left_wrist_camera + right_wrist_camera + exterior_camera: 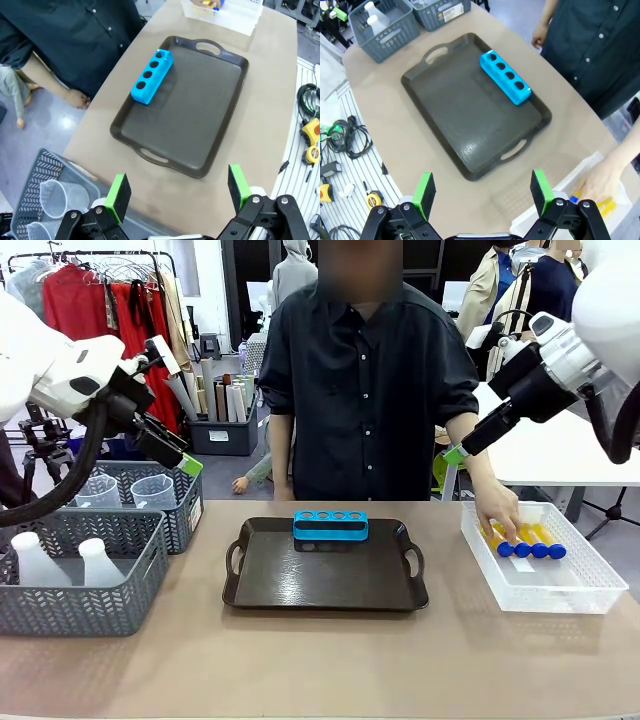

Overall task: Prepare the laboratory tools.
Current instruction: Pick up one Large Measuring Cup and place it on the Handle tray.

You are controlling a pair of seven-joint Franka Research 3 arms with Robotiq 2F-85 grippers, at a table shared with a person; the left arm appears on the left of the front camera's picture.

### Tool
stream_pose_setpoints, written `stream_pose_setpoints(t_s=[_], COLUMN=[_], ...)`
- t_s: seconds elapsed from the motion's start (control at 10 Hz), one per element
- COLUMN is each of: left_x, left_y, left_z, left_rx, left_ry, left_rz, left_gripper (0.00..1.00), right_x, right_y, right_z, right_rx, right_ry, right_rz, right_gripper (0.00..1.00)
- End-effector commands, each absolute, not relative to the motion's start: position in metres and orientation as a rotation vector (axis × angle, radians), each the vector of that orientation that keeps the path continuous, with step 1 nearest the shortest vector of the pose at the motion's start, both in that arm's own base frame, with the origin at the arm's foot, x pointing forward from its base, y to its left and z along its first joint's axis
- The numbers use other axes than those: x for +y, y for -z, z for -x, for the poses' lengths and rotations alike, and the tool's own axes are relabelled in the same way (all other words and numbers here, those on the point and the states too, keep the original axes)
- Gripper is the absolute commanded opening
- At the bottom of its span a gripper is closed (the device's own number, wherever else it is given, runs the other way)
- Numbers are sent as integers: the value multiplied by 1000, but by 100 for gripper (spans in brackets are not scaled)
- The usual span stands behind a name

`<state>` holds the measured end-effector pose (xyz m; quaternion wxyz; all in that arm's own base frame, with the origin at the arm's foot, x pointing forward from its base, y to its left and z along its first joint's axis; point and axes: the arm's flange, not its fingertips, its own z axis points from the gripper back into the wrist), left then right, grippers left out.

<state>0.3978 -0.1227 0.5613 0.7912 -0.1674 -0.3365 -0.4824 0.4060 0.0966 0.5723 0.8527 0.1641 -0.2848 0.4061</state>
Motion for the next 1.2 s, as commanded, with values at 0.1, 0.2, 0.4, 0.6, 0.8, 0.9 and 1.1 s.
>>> stream_pose_setpoints(t_s=[0.1, 0.2, 0.4, 0.6, 0.8, 0.9, 1.1], left_x=[-99, -90, -57, -15, 16, 28, 38], left_y=[-574, -580, -584, -568, -553, -543, -539], left_z=[-422, -436, -478, -517, -537, -540, -543], left_rx=[-578, -511, -393, -270, -220, -201, -295], left_ry=[853, 768, 637, 521, 399, 318, 289], left_rz=[215, 174, 103, 9, -74, -102, -53], left_gripper=[100, 100, 100, 100, 100, 100, 100], right_x=[96, 96, 96, 96, 96, 96, 96], right_y=[-574, -574, -574, -574, -574, -574, -574], right_z=[-406, -406, -406, -406, -406, -406, -406], right_rx=[-606, -606, -606, -606, -606, -606, -606], right_ry=[-854, -854, -854, -854, -854, -854, -854], right_rz=[-365, -365, -365, -365, -365, -365, -365], right_gripper=[100, 100, 100, 100, 100, 100, 100])
